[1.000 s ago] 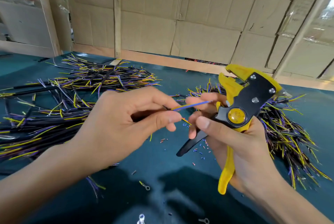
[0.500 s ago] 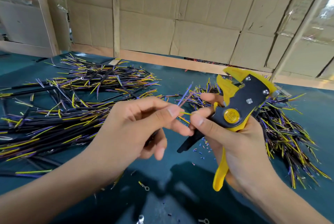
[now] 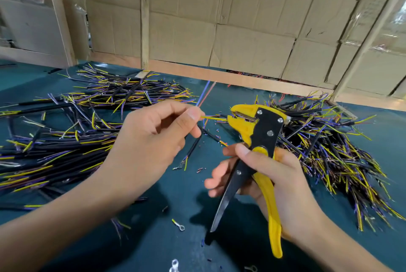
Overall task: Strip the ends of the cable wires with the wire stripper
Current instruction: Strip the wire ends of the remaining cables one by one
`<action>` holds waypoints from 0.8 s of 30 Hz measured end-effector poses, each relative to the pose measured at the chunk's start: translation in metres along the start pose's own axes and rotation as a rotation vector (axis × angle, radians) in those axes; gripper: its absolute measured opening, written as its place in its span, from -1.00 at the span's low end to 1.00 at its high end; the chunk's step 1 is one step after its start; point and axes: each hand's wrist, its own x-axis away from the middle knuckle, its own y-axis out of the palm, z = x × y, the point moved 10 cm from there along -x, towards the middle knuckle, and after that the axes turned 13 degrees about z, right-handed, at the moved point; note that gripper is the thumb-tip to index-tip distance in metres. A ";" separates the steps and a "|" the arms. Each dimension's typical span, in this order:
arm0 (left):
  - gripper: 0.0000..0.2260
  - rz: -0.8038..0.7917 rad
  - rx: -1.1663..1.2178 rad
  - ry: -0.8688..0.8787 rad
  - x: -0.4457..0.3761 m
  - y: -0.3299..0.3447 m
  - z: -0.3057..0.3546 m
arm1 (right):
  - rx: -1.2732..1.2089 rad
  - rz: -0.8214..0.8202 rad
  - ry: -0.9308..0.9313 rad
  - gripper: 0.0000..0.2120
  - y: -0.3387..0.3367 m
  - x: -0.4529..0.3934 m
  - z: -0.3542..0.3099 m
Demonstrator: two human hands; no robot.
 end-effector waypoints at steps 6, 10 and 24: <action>-0.82 -0.161 -0.075 0.057 0.002 0.008 0.005 | -0.006 -0.105 -0.014 -0.52 0.009 0.003 -0.008; -0.89 -0.218 0.008 -0.069 0.001 0.010 0.000 | -0.073 -0.118 -0.074 -0.57 0.011 0.004 -0.019; -0.96 -0.469 0.125 -0.328 0.024 0.038 -0.022 | -0.096 0.077 -0.254 -0.77 -0.001 0.005 -0.042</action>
